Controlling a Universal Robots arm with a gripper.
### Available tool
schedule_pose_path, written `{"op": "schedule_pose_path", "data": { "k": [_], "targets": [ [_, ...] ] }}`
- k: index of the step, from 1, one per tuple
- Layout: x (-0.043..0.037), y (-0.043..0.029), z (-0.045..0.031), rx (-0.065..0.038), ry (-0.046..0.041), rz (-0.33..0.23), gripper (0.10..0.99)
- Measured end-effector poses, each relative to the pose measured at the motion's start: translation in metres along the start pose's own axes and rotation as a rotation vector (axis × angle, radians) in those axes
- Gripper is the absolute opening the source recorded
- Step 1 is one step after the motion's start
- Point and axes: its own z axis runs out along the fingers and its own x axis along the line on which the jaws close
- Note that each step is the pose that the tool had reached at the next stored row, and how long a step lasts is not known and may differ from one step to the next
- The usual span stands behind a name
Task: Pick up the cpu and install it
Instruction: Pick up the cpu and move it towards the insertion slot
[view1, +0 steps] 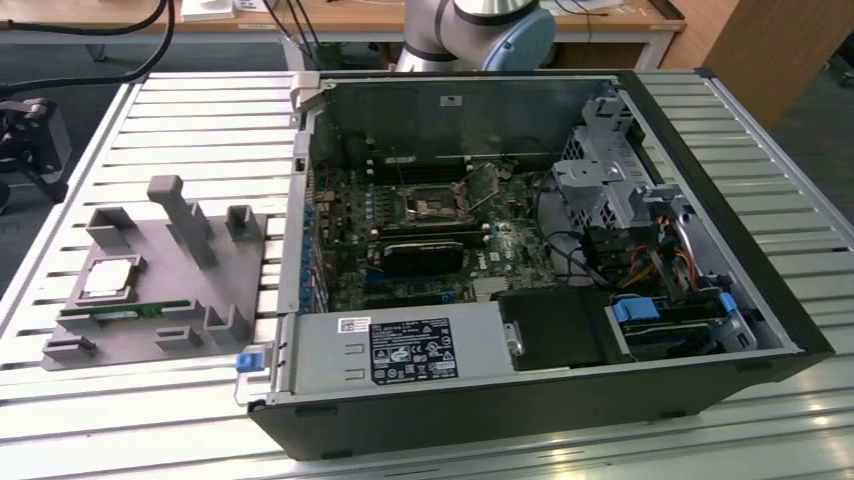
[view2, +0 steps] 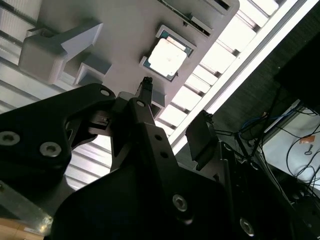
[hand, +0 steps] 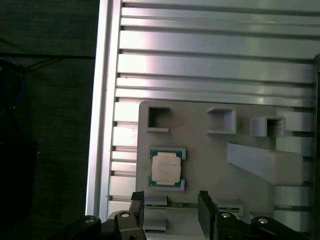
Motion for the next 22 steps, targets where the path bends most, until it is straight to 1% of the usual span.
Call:
{"op": "schedule_pose_path", "data": {
  "k": [16,17,19,21,22],
  "targets": [
    [0.0000,0.0000,-0.0007,0.000,0.0000,0.000,0.553],
    [0.0000,0.0000,-0.0007,0.000,0.0000,0.000,0.565],
    [0.0000,0.0000,-0.0008,0.000,0.0000,0.000,0.678],
    [0.0000,0.0000,-0.0008,0.000,0.0000,0.000,0.678],
    [0.0000,0.0000,-0.0008,0.000,0.0000,0.000,0.741]
  ]
}}
